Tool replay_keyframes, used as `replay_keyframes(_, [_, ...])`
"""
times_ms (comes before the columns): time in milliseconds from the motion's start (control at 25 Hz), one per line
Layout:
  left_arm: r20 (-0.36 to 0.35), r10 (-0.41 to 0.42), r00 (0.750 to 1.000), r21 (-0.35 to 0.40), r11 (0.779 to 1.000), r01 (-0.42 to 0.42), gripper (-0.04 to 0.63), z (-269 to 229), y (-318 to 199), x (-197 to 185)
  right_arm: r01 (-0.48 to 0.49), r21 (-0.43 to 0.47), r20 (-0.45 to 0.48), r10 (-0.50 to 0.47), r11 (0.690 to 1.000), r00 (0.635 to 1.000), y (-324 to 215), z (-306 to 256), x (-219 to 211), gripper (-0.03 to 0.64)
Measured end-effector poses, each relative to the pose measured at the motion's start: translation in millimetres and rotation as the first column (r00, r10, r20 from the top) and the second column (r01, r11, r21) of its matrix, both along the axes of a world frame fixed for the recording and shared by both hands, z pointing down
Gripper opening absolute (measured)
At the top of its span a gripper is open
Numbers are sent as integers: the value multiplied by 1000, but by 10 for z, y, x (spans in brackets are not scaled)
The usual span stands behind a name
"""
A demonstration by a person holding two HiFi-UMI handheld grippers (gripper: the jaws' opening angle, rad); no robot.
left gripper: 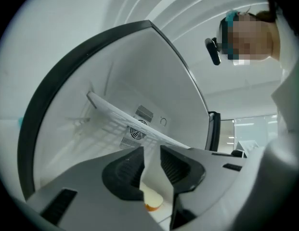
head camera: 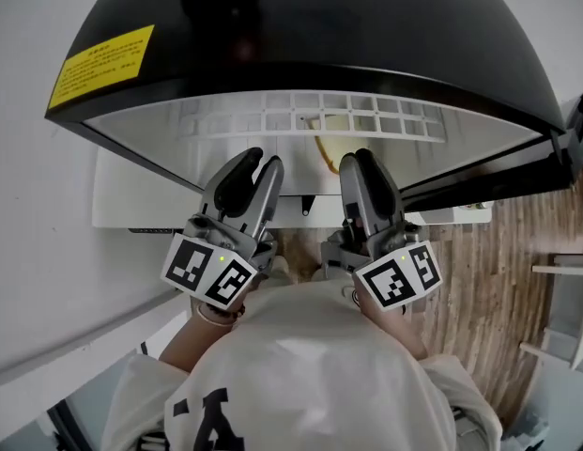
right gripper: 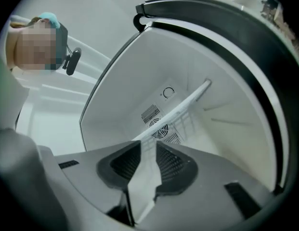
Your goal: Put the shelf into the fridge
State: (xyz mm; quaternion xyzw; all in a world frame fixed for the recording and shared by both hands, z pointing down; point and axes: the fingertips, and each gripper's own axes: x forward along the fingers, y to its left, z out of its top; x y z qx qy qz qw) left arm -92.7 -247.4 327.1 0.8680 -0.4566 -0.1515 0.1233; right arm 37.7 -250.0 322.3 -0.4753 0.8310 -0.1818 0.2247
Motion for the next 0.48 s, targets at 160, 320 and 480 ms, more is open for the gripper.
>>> replay_keyframes(160, [68,96,993,33,995,-98,16,41,174,215,-8,7,-62,9,1000,998,244,111,-57,50])
replay_keyframes(320, [90,99,991,70,992,-106,6,-65,339,291,25,86,-100,-16,996,995,424,-59,-88,40])
replay_keyframes(480, [79,68,995,90,993,-75,6,-188,575,351,61,129,-158,-41,990,987,692,-177,-71,37])
